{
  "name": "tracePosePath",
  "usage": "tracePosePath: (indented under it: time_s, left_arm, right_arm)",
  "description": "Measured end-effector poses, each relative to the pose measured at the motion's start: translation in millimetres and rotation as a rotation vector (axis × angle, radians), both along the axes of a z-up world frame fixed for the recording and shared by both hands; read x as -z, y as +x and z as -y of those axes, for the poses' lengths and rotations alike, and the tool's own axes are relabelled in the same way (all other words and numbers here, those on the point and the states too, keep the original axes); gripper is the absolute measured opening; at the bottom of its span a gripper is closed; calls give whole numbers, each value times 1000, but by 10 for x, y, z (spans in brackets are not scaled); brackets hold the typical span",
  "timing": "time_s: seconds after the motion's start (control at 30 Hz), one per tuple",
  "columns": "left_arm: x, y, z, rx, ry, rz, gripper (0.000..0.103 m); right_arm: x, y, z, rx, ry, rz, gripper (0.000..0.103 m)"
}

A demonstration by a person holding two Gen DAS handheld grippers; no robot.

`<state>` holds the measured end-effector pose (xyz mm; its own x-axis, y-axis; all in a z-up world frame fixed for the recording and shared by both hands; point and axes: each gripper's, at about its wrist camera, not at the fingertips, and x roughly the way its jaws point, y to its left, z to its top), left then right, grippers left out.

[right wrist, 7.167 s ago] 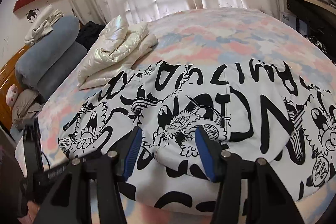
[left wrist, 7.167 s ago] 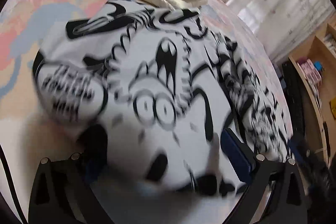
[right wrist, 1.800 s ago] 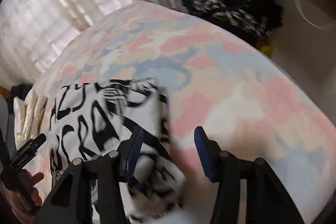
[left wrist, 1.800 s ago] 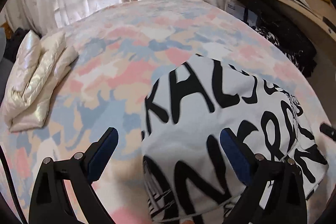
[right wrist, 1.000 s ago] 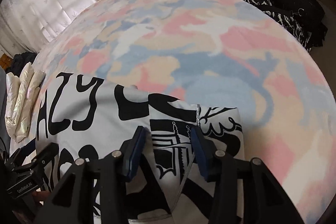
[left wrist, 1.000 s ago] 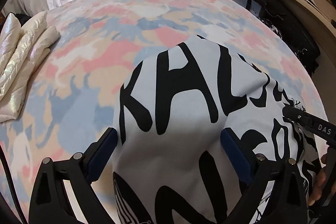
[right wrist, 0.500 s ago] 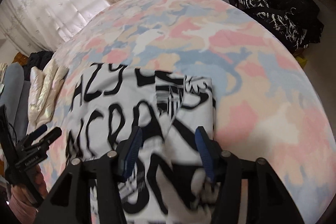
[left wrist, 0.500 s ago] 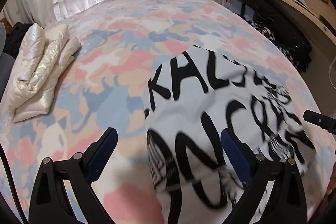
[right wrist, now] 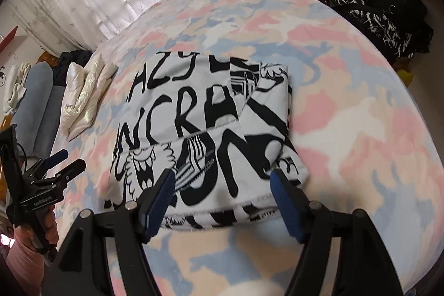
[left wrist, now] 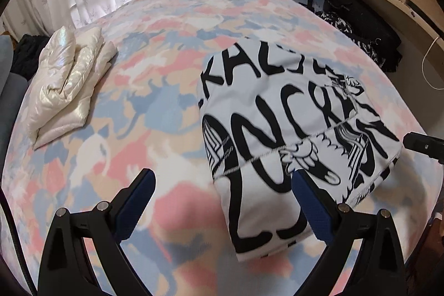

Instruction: Fold large clothes

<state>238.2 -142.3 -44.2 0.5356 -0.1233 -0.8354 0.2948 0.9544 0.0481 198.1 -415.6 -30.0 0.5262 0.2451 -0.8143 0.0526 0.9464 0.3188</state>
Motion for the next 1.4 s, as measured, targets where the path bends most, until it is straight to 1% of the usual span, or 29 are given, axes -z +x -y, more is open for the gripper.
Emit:
tracePosePath:
  time_s: [0.13,0.27,0.4,0.57,0.63,0.67,0.7,0.77,0.87,0.93,0.97,1.13,1.17,1.2,1.3,1.4]
  left_arm:
    - [171,18,-13,-21,3,-54,98]
    - [374,115,2,-16,-36,-125,98]
    - [553,217,40,-3,-122,-202,98]
    - [816,411,41,-28,-225,-295,98]
    - [905,485,28,-31,-275,-324,98]
    - [943,513,30,-33,-293,-333,98]
    - [984,541,36,-37,-306,-343,101]
    - [1072,599,41,-41,-339,-363,103]
    - [1185,675,40,-48,-388,-400,103]
    - [1234,724,34,-47,-422,-410,103]
    - [1242,740,34,-41,-430,-410,103]
    - [1275,827,18,-1,-462,-433,103]
    - [1276,827,-6,3,-472,-435,103]
    - [1291,846,-33,8,-489,-440,103]
    - [1360,863,-137,19,-534,-452,103]
    - [1379,867,-136,35,-540,-447,103]
  right_arm:
    - [43,-55,57,1,-2,-8,71]
    - [124,-17,164,15,9,-22,71]
    - [269,77,297,34,64,-43,72]
    - [419,232,478,63,128,-48,72]
    - [494,325,583,72,170,-59,73]
    - [536,367,624,76,188,-66,75]
    - [583,412,665,80,204,-74,77]
    - [697,514,746,85,239,-98,77]
    - [895,653,797,62,339,-139,77]
    - [996,726,756,30,380,-157,77]
    - [1037,769,729,12,397,-159,79]
    - [1163,994,464,-97,427,-173,81]
    - [1164,1035,390,-116,429,-175,87]
    - [1153,1054,352,-123,433,-172,91]
    - [1133,1107,214,-151,429,-170,95]
    - [1158,1130,219,-168,462,-156,96]
